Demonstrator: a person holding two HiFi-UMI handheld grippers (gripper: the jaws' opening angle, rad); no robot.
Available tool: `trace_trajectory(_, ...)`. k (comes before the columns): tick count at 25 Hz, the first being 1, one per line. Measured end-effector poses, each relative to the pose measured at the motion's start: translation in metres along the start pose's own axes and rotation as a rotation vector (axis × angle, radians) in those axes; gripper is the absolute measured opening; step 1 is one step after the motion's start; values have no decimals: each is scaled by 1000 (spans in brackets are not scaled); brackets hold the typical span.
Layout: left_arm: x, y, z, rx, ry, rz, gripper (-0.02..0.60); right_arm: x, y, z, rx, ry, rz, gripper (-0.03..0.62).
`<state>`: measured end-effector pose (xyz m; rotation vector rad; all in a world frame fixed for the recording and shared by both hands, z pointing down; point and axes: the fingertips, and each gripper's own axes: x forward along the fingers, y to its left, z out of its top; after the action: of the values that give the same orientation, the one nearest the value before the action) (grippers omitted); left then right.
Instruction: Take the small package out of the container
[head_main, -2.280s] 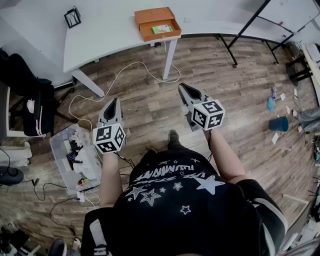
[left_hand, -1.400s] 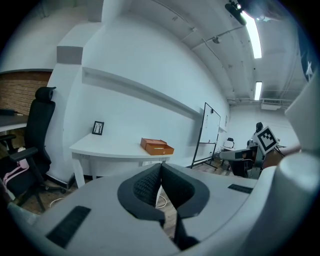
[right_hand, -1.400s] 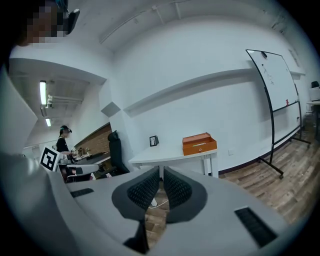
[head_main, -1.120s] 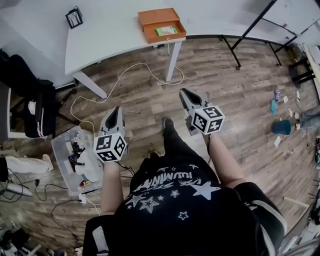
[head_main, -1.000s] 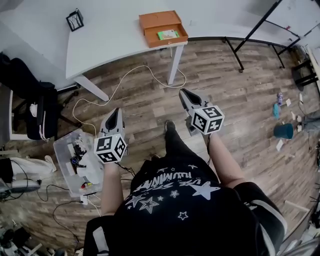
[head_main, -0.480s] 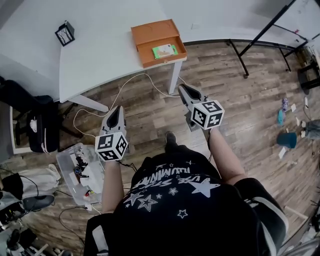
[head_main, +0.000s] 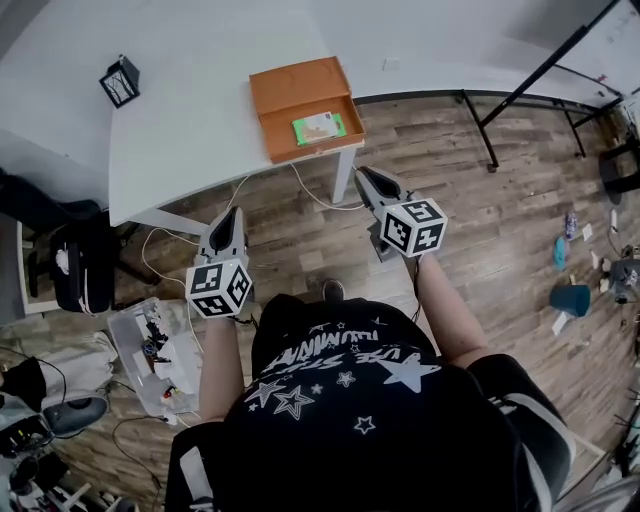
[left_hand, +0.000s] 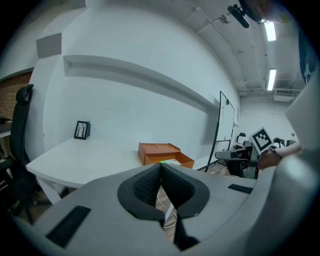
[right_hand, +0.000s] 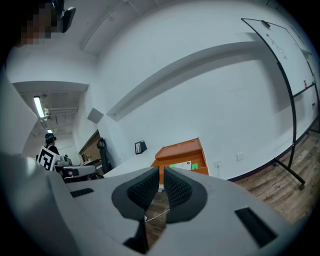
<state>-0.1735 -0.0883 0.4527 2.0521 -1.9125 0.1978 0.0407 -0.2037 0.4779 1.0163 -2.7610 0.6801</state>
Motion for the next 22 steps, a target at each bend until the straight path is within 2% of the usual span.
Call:
trace_trajectory(9, 45, -5, 16, 53, 26, -42, 18, 20, -30, 6, 34, 7, -13, 57)
trace_trajectory(16, 115, -15, 35, 133, 44, -161, 20, 31, -68, 19, 57, -15, -101, 57)
trace_trajectory(22, 183, -21, 49, 162, 74, -275, 20, 53, -100, 29, 91, -24, -173, 57)
